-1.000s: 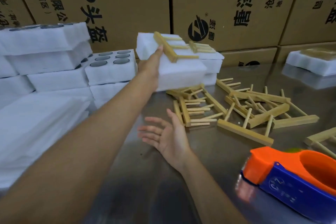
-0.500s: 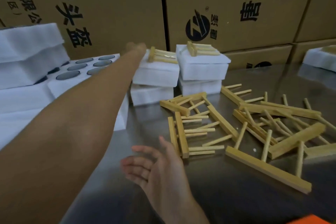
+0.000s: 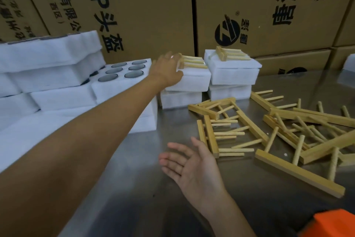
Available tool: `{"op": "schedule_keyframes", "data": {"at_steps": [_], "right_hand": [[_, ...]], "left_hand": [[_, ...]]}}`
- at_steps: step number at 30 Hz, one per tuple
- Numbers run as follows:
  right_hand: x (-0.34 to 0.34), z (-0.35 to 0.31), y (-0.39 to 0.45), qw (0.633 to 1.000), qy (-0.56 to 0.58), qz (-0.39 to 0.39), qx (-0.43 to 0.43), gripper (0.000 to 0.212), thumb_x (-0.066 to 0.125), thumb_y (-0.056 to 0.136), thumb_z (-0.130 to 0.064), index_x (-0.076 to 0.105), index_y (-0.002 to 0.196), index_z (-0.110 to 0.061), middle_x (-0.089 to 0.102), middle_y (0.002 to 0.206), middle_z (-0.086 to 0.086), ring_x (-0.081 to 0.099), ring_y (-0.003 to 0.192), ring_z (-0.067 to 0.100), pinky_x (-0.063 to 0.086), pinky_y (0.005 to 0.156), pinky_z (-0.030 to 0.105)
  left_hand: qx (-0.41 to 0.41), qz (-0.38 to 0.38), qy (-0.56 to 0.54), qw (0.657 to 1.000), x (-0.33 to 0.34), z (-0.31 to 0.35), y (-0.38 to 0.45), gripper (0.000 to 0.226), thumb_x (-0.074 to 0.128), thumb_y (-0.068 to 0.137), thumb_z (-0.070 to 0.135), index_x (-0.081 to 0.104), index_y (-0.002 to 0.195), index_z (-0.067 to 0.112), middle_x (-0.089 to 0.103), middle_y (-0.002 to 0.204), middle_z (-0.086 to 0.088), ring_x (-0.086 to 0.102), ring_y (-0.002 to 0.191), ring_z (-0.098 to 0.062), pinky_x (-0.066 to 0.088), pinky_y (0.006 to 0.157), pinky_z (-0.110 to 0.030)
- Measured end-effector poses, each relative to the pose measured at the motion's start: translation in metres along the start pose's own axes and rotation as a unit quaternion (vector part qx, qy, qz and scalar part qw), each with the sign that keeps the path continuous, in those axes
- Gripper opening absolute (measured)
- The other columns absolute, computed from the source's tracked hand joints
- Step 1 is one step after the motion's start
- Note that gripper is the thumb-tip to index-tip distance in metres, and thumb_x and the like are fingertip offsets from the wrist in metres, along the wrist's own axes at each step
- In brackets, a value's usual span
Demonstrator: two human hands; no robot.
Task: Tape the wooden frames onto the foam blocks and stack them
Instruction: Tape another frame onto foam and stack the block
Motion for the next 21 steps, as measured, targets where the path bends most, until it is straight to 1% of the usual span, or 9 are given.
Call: {"op": "schedule_keyframes", "data": {"at_steps": [4,6,10,11,13,15,17,19,21], "right_hand": [[0.001,-0.001,-0.002,1.000,-0.004,-0.004,-0.012,0.058,0.043,0.097,-0.051,0.064,0.118,-0.002,0.071,0.103,0.023,0.072,0.091,0.030,0.053,0.083,0.039],[0.001,-0.002,-0.003,1.000,-0.003,-0.006,-0.013,0.057,0.044,0.096,-0.050,0.064,0.118,-0.001,0.071,0.102,0.024,0.071,0.090,0.030,0.053,0.083,0.039],[0.002,-0.002,-0.004,1.000,-0.006,-0.007,-0.015,0.054,0.044,0.096,-0.048,0.064,0.115,-0.002,0.070,0.101,0.023,0.071,0.087,0.029,0.054,0.082,0.038],[0.002,-0.003,-0.004,1.000,-0.009,-0.006,-0.016,0.054,0.044,0.096,-0.048,0.065,0.115,-0.002,0.071,0.101,0.023,0.071,0.087,0.029,0.054,0.082,0.038],[0.002,-0.003,-0.005,1.000,-0.014,-0.006,-0.018,0.053,0.043,0.097,-0.047,0.065,0.115,-0.002,0.071,0.101,0.023,0.071,0.087,0.029,0.054,0.083,0.038],[0.002,-0.003,-0.005,1.000,-0.014,-0.006,-0.019,0.053,0.043,0.098,-0.047,0.065,0.115,-0.002,0.071,0.101,0.023,0.071,0.087,0.029,0.054,0.083,0.038],[0.003,-0.003,-0.005,1.000,-0.014,-0.006,-0.020,0.053,0.043,0.098,-0.047,0.064,0.115,-0.002,0.071,0.101,0.023,0.072,0.087,0.029,0.053,0.082,0.038],[0.003,-0.004,-0.005,1.000,-0.013,-0.005,-0.024,0.052,0.043,0.098,-0.046,0.064,0.115,-0.002,0.071,0.100,0.023,0.072,0.086,0.029,0.053,0.082,0.038],[0.004,-0.003,-0.006,0.999,-0.021,-0.003,-0.026,0.051,0.043,0.098,-0.045,0.065,0.114,-0.002,0.071,0.099,0.022,0.072,0.085,0.028,0.053,0.083,0.038]], "left_hand": [[-0.066,0.006,0.089,0.994,-0.010,-0.032,-0.017,0.051,0.055,0.090,0.030,0.043,0.137,0.014,0.037,0.141,-0.016,0.035,0.132,-0.034,0.031,0.107,-0.049],[-0.094,0.007,0.107,0.990,-0.019,-0.038,-0.024,0.051,0.056,0.090,0.036,0.044,0.135,0.015,0.036,0.141,-0.015,0.035,0.132,-0.033,0.030,0.105,-0.049],[-0.159,-0.101,0.116,0.975,-0.020,-0.060,-0.041,0.065,0.057,0.091,0.049,0.037,0.145,0.019,0.027,0.151,-0.013,0.042,0.131,-0.036,0.034,0.104,-0.051],[-0.164,-0.120,0.121,0.972,-0.016,-0.062,-0.045,0.068,0.059,0.091,0.046,0.032,0.148,0.021,0.023,0.153,-0.012,0.045,0.130,-0.036,0.033,0.105,-0.052],[-0.166,-0.111,0.132,0.971,-0.011,-0.063,-0.051,0.071,0.065,0.089,0.037,0.030,0.148,0.021,0.018,0.152,-0.013,0.048,0.127,-0.034,0.030,0.108,-0.052],[-0.183,-0.073,0.139,0.970,-0.009,-0.062,-0.055,0.064,0.067,0.088,0.030,0.036,0.142,0.020,0.024,0.145,-0.015,0.046,0.124,-0.033,0.035,0.105,-0.048],[-0.190,-0.046,0.159,0.968,-0.010,-0.058,-0.058,0.053,0.066,0.087,0.026,0.043,0.134,0.018,0.040,0.134,-0.015,0.046,0.121,-0.030,0.039,0.098,-0.043],[-0.156,-0.024,0.176,0.972,-0.012,-0.050,-0.061,0.039,0.062,0.087,0.019,0.051,0.125,0.018,0.059,0.112,-0.008,0.055,0.111,-0.027,0.034,0.103,-0.043],[-0.107,0.024,0.176,0.978,-0.022,-0.039,-0.068,0.033,0.060,0.085,0.016,0.056,0.117,0.020,0.063,0.095,-0.003,0.060,0.104,-0.027,0.026,0.109,-0.048]]}}
Point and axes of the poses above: each hand's wrist, its own y-axis towards the middle knuckle, its own x-axis out of the palm, z = x × y, the point moved 6 cm from there along y, towards the middle knuckle
